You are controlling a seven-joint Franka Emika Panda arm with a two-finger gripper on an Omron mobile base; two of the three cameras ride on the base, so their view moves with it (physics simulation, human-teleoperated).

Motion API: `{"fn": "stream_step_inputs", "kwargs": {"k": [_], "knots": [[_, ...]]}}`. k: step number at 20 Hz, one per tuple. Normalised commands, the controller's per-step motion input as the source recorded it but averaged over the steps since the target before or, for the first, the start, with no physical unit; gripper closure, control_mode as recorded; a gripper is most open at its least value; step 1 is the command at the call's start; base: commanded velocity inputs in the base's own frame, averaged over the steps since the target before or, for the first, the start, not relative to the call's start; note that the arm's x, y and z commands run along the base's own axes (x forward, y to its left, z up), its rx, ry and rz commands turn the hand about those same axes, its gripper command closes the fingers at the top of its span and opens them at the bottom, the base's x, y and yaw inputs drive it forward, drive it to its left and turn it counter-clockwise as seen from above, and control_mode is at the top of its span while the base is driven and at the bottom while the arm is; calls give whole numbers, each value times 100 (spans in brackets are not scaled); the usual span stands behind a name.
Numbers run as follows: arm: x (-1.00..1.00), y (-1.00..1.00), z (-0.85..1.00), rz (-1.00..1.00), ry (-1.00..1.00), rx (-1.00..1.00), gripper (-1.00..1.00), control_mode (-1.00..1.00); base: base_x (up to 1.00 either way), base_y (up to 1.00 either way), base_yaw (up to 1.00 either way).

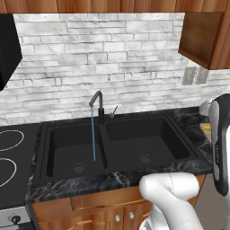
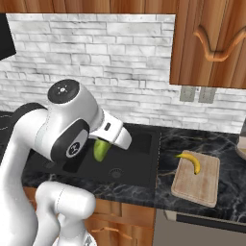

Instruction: Pick the mango, banana from the sink and place them on the cutting board to airdry. Then turn off the sink faucet.

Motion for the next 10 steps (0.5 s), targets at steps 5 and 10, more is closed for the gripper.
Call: {"fn": "stream_step_inputs", "kwargs": {"k": [5, 10], "knots": [[-28, -39, 0, 0, -15, -7, 100, -100, 0, 0, 0], [-21, -41, 0, 0, -15, -11, 100, -100, 0, 0, 0]]}}
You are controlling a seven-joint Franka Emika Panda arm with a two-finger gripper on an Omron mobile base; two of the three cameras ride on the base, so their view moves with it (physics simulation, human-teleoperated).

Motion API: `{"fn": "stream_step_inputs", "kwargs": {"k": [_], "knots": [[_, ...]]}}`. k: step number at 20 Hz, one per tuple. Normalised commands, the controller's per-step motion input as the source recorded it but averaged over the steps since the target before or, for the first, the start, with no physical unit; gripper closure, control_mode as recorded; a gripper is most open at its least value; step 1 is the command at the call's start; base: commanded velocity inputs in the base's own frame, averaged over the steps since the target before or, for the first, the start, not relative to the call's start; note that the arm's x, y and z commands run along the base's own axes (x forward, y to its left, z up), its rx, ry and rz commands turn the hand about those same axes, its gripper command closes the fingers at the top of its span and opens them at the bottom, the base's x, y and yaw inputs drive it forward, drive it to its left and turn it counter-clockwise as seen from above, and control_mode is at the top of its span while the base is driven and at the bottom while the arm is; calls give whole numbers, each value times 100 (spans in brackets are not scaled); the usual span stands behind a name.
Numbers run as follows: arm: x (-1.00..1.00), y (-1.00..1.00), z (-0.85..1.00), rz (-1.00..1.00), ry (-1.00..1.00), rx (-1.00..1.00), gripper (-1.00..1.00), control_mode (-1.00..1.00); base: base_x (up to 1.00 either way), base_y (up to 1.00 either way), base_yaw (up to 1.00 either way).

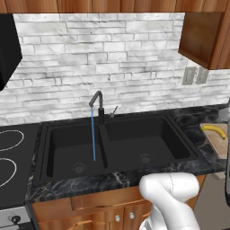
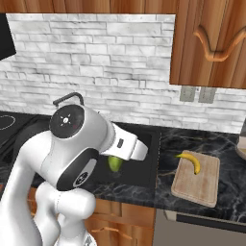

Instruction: Pick the mango, banana from the sink and place them on the cutting board to airdry. Then turn off the sink faucet.

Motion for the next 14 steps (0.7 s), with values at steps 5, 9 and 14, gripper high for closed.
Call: {"fn": "stream_step_inputs", "kwargs": {"k": [5, 9, 14], "knots": [[-7, -40, 1, 0, -7, -4, 100, -100, 0, 0, 0], [-3, -34, 1, 0, 0, 0, 100, -100, 0, 0, 0], [0, -29, 0, 0, 3, 0, 100, -100, 0, 0, 0]]}}
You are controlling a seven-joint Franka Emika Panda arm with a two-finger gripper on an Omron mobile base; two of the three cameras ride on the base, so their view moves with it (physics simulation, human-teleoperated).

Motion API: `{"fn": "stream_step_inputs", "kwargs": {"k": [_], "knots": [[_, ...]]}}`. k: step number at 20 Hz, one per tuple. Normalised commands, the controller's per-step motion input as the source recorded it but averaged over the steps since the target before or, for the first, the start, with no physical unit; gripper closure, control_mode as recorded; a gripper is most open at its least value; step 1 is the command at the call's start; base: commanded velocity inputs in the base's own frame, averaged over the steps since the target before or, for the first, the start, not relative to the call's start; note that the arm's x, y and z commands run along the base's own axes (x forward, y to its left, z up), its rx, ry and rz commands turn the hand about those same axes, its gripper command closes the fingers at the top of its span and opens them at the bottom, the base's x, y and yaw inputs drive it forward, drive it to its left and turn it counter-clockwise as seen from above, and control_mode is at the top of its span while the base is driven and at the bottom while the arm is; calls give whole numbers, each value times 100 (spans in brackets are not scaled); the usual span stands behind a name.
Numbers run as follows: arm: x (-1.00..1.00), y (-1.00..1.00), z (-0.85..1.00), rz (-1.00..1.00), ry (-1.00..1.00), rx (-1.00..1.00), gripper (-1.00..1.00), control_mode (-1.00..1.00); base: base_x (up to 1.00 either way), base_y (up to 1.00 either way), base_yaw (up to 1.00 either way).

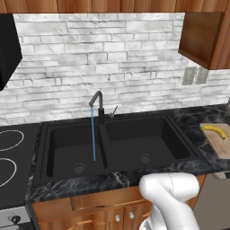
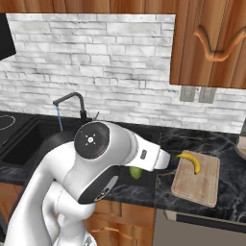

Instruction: Pick the mango, banana from the sink and place them on the cutting board to airdry. Then turn off the sink faucet.

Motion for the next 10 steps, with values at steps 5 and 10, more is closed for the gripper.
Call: {"fn": "stream_step_inputs", "kwargs": {"k": [5, 10], "knots": [[0, -19, 0, 0, 9, 0, 100, -100, 0, 0, 0], [1, -10, 0, 0, 4, 0, 100, -100, 0, 0, 0]]}}
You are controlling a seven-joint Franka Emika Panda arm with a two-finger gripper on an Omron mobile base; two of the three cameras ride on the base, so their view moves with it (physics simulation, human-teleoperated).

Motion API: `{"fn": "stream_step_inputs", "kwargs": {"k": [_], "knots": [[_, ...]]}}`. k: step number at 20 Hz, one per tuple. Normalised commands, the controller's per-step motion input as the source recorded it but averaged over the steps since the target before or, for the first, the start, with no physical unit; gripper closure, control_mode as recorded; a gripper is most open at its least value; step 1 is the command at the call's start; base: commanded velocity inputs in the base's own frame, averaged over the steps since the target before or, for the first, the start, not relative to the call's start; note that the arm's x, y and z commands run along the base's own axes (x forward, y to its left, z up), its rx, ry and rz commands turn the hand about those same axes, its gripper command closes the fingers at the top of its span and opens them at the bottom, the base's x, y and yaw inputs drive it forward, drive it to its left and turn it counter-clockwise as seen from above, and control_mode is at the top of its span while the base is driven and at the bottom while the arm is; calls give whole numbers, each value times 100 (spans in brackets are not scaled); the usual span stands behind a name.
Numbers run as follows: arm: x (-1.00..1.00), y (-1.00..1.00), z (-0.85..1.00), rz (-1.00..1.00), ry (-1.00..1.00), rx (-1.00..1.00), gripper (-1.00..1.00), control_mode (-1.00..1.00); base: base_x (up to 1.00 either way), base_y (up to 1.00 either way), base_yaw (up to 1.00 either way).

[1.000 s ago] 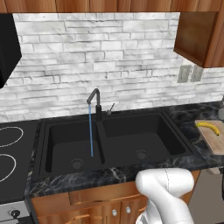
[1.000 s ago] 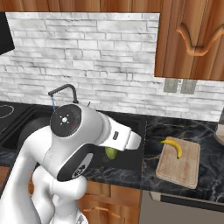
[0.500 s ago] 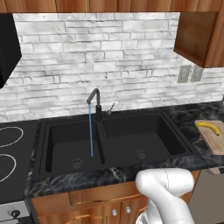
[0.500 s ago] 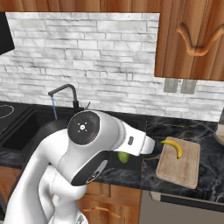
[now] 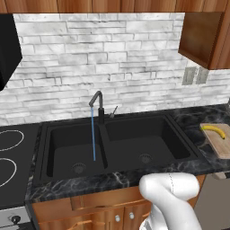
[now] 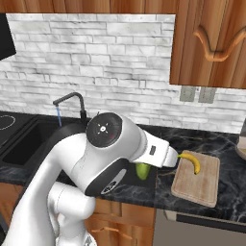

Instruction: Pick the mango, banana from the sink and place them on the cutting board to airdry. Then turn off the sink faucet.

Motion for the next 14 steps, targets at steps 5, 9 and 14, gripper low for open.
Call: {"fn": "stream_step_inputs", "kwargs": {"k": [5, 9, 14], "knots": [[0, -22, -3, 0, 3, 0, 100, -100, 0, 0, 0], [0, -23, -20, 0, 3, 0, 100, -100, 0, 0, 0], [5, -23, -10, 0, 5, 0, 100, -100, 0, 0, 0]]}}
